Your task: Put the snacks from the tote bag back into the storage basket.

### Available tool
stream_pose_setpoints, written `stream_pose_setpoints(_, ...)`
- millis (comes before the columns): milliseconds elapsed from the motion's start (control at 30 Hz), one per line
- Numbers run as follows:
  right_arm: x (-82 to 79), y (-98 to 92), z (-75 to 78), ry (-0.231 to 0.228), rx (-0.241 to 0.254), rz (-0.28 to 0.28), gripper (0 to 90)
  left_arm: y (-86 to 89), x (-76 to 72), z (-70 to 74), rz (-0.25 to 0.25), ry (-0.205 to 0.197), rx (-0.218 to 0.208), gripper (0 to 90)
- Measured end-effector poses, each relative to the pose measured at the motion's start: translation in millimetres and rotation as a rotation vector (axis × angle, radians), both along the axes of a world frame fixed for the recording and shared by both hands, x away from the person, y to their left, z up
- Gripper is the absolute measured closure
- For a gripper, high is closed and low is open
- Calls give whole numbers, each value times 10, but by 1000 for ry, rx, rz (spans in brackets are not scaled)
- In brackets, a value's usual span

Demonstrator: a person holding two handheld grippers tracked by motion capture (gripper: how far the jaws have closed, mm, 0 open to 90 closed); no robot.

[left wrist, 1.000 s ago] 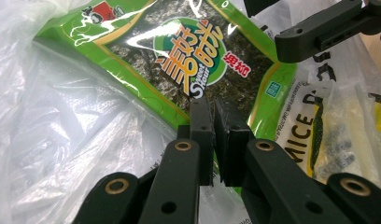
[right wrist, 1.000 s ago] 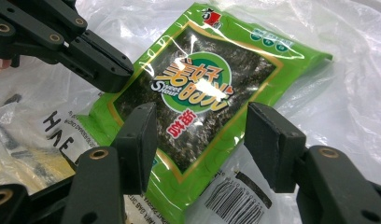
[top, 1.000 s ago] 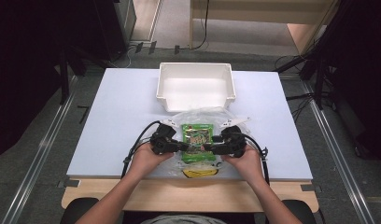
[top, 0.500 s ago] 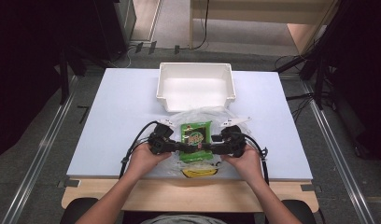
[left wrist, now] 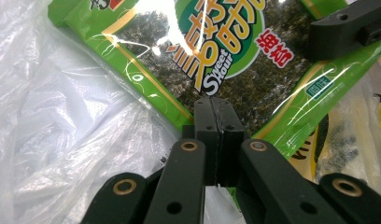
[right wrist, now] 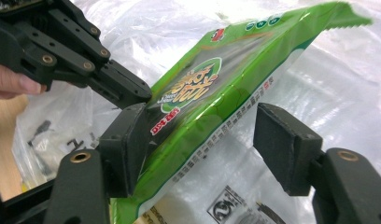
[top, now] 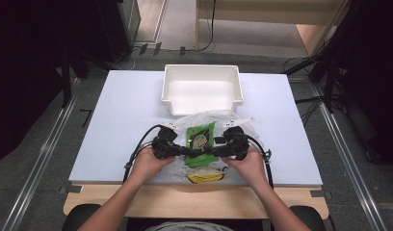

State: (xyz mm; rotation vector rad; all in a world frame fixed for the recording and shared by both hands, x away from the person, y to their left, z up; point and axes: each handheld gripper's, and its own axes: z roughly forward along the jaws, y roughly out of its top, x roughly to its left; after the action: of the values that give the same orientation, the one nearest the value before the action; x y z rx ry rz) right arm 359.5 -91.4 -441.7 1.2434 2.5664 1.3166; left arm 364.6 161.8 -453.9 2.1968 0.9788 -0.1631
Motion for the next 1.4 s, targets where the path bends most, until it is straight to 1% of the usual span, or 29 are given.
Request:
stream_pose_setpoints(100, 52, 34, -10, 40, 4, 10, 346, 1, 6, -10, 0, 2, -4, 900)
stream_pose_setpoints(133, 65, 45, -15, 46, 8, 13, 345, -1, 5, -13, 3, 1, -7, 900)
stream_pose_setpoints(300, 139, 118, -28, 53, -15, 14, 350, -13, 7, -22, 5, -2, -11, 900)
stream_pose_setpoints(433, 204, 181, -40, 67, -24, 16, 372, -24, 1, -29, -4, -18, -12, 900)
stream_pose_setpoints(533, 246, 240, -50, 77, -33, 23, 401, -32, -11, -30, -1, -24, -9, 900)
stream_pose_setpoints(600, 250, 252, -50, 65, -47, 27, 425, -31, -11, -30, -1, -24, -10, 900)
stream_pose_setpoints(667, 243, 240, -43, 74, -38, 21, 449, -24, -6, -30, -5, -19, -13, 900)
stream_pose_setpoints(733, 237, 212, -46, 83, -30, 21, 470, -18, -5, -31, -12, -15, -26, 872)
stream_pose_setpoints(767, 237, 212, -46, 83, -30, 21, 470, -16, -6, -27, -17, -13, -31, 872)
stream_pose_setpoints(800, 231, 196, -47, 84, -24, 19, 483, -13, -7, -22, -19, -10, -34, 838)
stream_pose_setpoints(900, 220, 183, -43, 88, -19, 14, 495, -2, -11, -3, -27, -2, -39, 812)
stream_pose_setpoints(933, 217, 176, -41, 87, -12, 17, 501, 4, -12, 3, -22, 8, -46, 795)
stream_pose_setpoints(967, 205, 165, -31, 89, -6, 14, 511, 7, -12, 5, -18, 10, -53, 770)
stream_pose_setpoints(1000, 205, 165, -31, 89, -6, 14, 511, 14, -12, 12, -17, 7, -50, 770)
stream_pose_setpoints(1067, 190, 143, -13, 81, -1, 16, 527, 26, -16, 27, -11, 9, -50, 714)
stream_pose_setpoints(1133, 186, 137, -6, 79, 3, 15, 533, 46, -16, 37, -6, 11, -44, 704)
stream_pose_setpoints(1267, 173, 109, 18, 73, 13, 13, 558, 88, -2, 49, 10, 18, -55, 674)
stream_pose_setpoints(1367, 165, 86, 29, 82, 29, 15, 575, 112, 10, 54, 19, 29, -66, 633)
stream_pose_setpoints(1400, 165, 86, 29, 82, 29, 15, 575, 117, 12, 54, 22, 29, -65, 633)
